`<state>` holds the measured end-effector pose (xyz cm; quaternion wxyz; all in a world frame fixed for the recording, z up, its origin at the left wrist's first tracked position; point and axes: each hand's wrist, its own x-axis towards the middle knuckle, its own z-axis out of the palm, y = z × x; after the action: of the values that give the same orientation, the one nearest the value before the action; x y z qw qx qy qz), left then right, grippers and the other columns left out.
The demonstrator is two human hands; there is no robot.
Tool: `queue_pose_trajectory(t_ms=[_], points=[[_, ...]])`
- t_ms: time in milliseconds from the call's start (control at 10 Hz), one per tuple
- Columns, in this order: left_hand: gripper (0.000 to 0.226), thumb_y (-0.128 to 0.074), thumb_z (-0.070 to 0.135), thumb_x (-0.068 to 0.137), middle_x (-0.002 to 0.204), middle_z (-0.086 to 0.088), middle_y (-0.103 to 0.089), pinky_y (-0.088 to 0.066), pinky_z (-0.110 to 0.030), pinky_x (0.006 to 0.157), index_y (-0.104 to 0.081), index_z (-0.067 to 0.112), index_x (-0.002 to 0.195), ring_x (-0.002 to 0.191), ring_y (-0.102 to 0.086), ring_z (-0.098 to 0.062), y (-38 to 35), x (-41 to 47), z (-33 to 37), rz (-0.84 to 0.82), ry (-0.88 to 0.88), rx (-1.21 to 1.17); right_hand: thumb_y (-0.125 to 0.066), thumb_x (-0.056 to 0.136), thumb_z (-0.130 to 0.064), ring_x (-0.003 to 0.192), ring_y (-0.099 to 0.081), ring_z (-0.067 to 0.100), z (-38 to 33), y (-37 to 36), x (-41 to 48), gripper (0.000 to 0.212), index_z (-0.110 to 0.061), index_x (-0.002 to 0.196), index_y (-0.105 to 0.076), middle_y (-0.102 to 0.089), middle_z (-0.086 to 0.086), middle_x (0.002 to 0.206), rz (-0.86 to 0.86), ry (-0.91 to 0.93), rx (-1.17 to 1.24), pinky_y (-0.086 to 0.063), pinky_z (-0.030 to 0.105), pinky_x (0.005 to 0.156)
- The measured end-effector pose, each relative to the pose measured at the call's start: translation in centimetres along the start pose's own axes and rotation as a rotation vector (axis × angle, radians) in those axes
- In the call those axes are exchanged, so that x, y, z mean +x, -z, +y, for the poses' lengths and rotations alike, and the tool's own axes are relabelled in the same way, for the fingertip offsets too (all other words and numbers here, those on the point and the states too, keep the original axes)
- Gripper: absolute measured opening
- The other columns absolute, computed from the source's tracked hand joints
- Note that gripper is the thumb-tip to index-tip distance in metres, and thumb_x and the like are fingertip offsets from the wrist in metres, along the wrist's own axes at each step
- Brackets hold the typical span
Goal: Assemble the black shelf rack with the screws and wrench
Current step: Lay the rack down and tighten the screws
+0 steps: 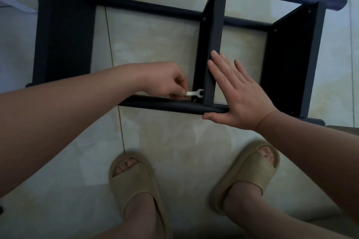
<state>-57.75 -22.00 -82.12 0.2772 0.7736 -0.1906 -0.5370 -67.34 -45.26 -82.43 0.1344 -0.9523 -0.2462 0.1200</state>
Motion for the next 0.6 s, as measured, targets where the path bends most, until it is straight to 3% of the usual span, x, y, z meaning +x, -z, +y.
queue_pose_trajectory(t_ms=[100, 200, 300, 400, 500, 600], points=[[0.007, -0.068, 0.025, 0.092, 0.079, 0.016, -0.072, -0.052, -0.024, 0.076, -0.075, 0.027, 0.093, 0.080, -0.066, 0.000, 0.9, 0.0, 0.1, 0.096, -0.003, 0.112, -0.048, 0.088, -0.078, 0.157, -0.005, 0.028, 0.0, 0.0, 0.0, 0.110, -0.003, 0.161, -0.013, -0.005, 0.013, 0.170, -0.002, -0.002, 0.005, -0.014, 0.053, 0.126], [0.012, -0.071, 0.025, 0.090, 0.081, 0.020, -0.069, -0.046, -0.017, 0.070, -0.072, 0.036, 0.086, 0.080, -0.063, 0.006, 0.6, 0.2, 0.5, 0.136, -0.057, 0.072, -0.048, 0.087, -0.077, 0.157, -0.005, 0.028, 0.0, 0.1, 0.0, 0.110, -0.003, 0.161, -0.014, -0.005, 0.013, 0.170, 0.001, 0.000, 0.014, -0.014, 0.054, 0.126], [0.017, -0.071, 0.018, 0.090, 0.071, 0.020, -0.069, -0.047, -0.012, 0.067, -0.071, 0.032, 0.081, 0.070, -0.062, 0.009, 0.0, 0.5, 0.9, 0.147, -0.053, -0.209, -0.048, 0.087, -0.077, 0.157, -0.005, 0.029, 0.0, 0.1, 0.0, 0.110, -0.002, 0.161, -0.014, -0.005, 0.014, 0.170, 0.000, 0.000, 0.012, -0.015, 0.054, 0.126], [0.009, -0.069, 0.017, 0.092, 0.079, 0.010, -0.073, -0.055, -0.025, 0.077, -0.071, 0.023, 0.085, 0.080, -0.070, -0.004, -0.7, 0.7, 1.2, 0.092, 0.036, -0.565, -0.048, 0.088, -0.077, 0.157, -0.005, 0.029, 0.0, 0.0, 0.0, 0.110, -0.002, 0.161, -0.014, -0.005, 0.014, 0.170, -0.003, 0.002, 0.012, -0.014, 0.054, 0.126], [0.005, -0.070, 0.020, 0.092, 0.078, 0.003, -0.072, -0.053, -0.030, 0.075, -0.067, 0.021, 0.088, 0.077, -0.071, -0.012, -1.3, 1.0, 1.5, 0.085, 0.130, -0.817, -0.049, 0.087, -0.078, 0.157, -0.005, 0.028, 0.0, 0.0, 0.0, 0.111, -0.002, 0.161, -0.014, -0.004, 0.013, 0.170, -0.003, 0.000, 0.015, -0.014, 0.053, 0.126], [0.006, -0.071, 0.022, 0.091, 0.080, 0.003, -0.071, -0.050, -0.030, 0.074, -0.066, 0.023, 0.093, 0.076, -0.070, -0.012, -1.9, 1.5, 1.6, 0.164, 0.203, -0.835, -0.050, 0.087, -0.077, 0.157, -0.005, 0.028, 0.1, 0.0, 0.0, 0.111, -0.002, 0.161, -0.014, -0.005, 0.013, 0.170, 0.003, -0.001, 0.015, -0.015, 0.054, 0.126]])
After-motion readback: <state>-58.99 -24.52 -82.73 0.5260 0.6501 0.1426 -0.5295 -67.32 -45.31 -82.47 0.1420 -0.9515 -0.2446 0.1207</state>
